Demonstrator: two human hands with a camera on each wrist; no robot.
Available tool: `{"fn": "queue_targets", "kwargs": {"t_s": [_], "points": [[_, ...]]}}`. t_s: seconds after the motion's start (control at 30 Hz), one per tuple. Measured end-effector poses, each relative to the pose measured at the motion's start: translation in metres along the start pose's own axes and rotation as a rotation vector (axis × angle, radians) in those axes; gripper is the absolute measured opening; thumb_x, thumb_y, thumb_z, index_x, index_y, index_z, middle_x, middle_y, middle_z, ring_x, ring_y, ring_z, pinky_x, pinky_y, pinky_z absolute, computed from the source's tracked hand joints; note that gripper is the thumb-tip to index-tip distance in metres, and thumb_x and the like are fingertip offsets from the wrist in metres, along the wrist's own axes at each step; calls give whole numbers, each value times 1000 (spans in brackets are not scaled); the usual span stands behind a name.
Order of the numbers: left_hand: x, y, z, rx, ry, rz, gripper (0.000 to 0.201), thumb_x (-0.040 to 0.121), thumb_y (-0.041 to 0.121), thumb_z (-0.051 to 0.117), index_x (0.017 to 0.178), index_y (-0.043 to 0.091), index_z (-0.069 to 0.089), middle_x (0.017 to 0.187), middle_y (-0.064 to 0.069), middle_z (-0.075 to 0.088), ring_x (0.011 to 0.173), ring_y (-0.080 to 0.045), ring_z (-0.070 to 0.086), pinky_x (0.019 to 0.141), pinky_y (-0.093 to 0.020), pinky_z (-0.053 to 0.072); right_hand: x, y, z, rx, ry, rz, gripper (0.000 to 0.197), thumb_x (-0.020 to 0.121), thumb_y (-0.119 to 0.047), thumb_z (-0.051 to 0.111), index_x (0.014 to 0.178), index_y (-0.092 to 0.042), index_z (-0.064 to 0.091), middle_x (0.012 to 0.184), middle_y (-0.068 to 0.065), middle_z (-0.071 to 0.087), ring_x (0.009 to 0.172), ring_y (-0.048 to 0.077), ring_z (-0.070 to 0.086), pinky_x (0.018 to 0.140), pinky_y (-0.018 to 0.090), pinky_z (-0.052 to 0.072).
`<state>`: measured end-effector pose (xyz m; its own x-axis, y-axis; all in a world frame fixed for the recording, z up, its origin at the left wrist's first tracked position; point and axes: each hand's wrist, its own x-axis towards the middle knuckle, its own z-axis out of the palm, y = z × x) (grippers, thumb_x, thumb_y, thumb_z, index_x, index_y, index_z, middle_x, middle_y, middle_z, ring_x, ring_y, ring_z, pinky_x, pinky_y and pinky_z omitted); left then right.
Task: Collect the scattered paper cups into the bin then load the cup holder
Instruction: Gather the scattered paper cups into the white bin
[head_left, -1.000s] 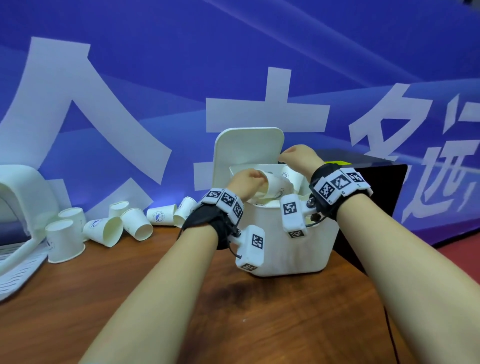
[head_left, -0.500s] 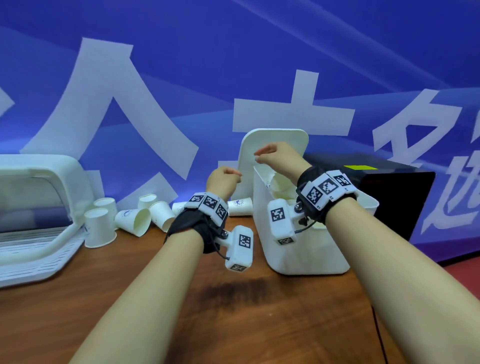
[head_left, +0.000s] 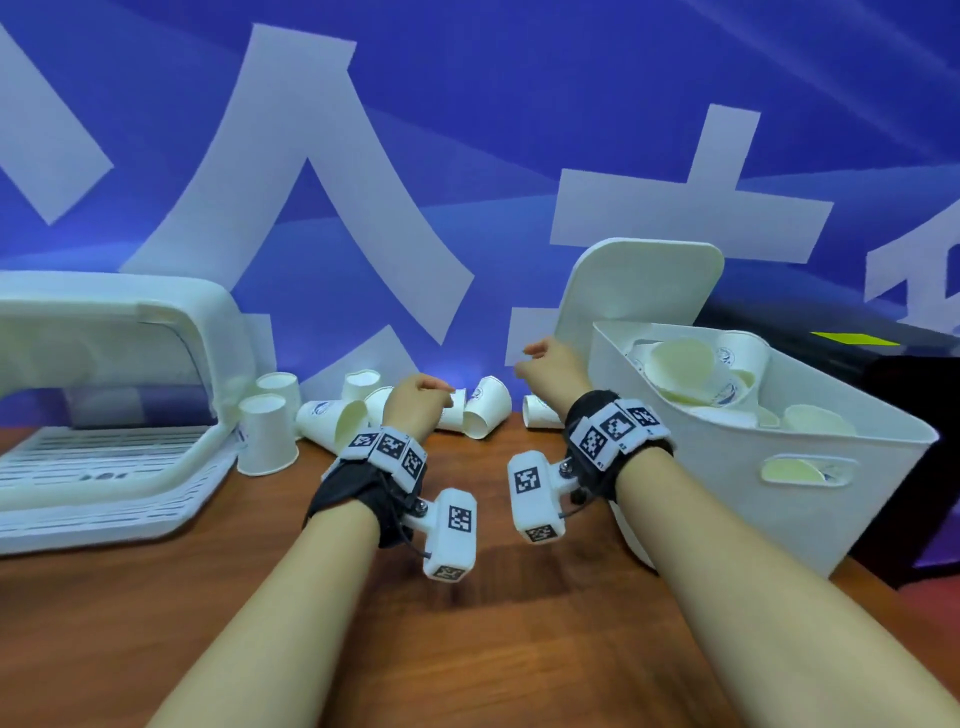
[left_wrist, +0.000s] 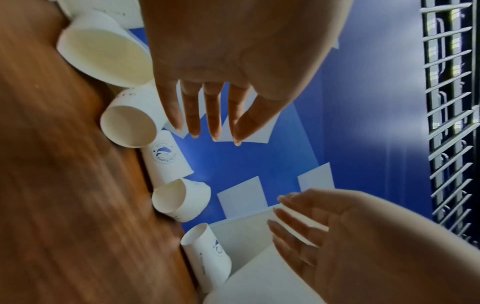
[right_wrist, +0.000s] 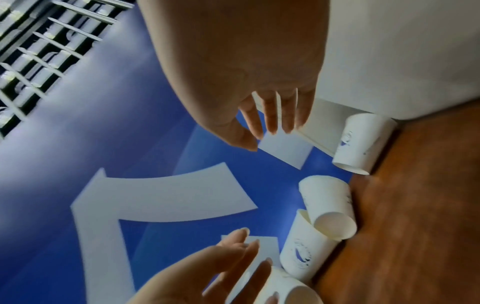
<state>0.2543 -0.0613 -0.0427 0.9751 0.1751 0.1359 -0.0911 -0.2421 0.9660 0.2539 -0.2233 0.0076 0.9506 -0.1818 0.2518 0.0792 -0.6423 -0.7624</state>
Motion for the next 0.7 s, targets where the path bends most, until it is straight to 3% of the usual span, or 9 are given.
{"fn": "queue_targets", "kwargs": {"t_s": [0.07, 0.17, 0.23, 0.33, 0.43, 0.57, 0.63, 0.7], "points": [[12, -10, 7, 4, -38, -1, 20, 83, 2, 56, 78, 20, 63, 106, -7, 65, 98, -18, 55, 81, -26, 38, 14, 15, 13, -55, 24, 74, 45, 86, -8, 56, 131, -5, 54, 133, 13, 55, 121, 28, 54, 100, 34, 43], [28, -23, 21, 41, -105, 18, 25, 83, 2, 55, 75, 25, 63, 118, -8, 64, 106, -20, 57, 83, -25, 39, 33, 35, 29, -205, 55, 116, 35, 83, -5, 56, 118, -1, 60, 123, 16, 60, 109, 33, 59, 89, 35, 49], [38, -31, 29, 145, -131, 34, 24, 83, 8, 56, 88, 29, 65, 123, -6, 59, 111, -16, 50, 84, -22, 36, 44, 47, 37, -297, 58, 140, 28, 84, -7, 57, 112, -5, 62, 119, 13, 61, 105, 32, 62, 80, 33, 49], [54, -38, 36, 311, -131, 97, 35, 83, 20, 59, 112, 39, 62, 129, -5, 50, 120, -17, 37, 92, -25, 33, 57, 60, 47, -423, 47, 144, 7, 85, -13, 58, 90, -8, 57, 106, 11, 64, 96, 31, 64, 72, 31, 47], [66, -42, 44, 438, -130, 187, 47, 83, 30, 64, 128, 38, 53, 131, -3, 52, 126, -19, 33, 105, -33, 32, 67, 72, 58, -548, 53, 141, 11, 89, -19, 55, 82, -11, 52, 98, 9, 64, 98, 30, 62, 71, 29, 42], [78, -41, 62, 654, -102, 176, 60, 80, 49, 62, 136, 34, 44, 130, -4, 51, 122, -23, 41, 88, -30, 33, 76, 82, 71, -727, 9, 88, 17, 96, -22, 46, 94, -12, 59, 110, 8, 66, 102, 25, 63, 72, 28, 32], [82, -40, 72, 790, -112, 162, 60, 82, 52, 58, 134, 25, 45, 125, -7, 55, 122, -28, 39, 88, -35, 37, 81, 86, 74, -756, 18, 65, 21, 97, -22, 44, 105, -10, 60, 115, 9, 64, 106, 26, 62, 75, 29, 34], [83, -37, 77, 877, -115, 125, 57, 84, 55, 57, 126, 18, 50, 120, -12, 52, 120, -30, 41, 88, -39, 38, 83, 90, 76, -759, 38, 56, 28, 97, -22, 44, 117, -7, 57, 126, 11, 55, 115, 29, 55, 86, 34, 40]]}}
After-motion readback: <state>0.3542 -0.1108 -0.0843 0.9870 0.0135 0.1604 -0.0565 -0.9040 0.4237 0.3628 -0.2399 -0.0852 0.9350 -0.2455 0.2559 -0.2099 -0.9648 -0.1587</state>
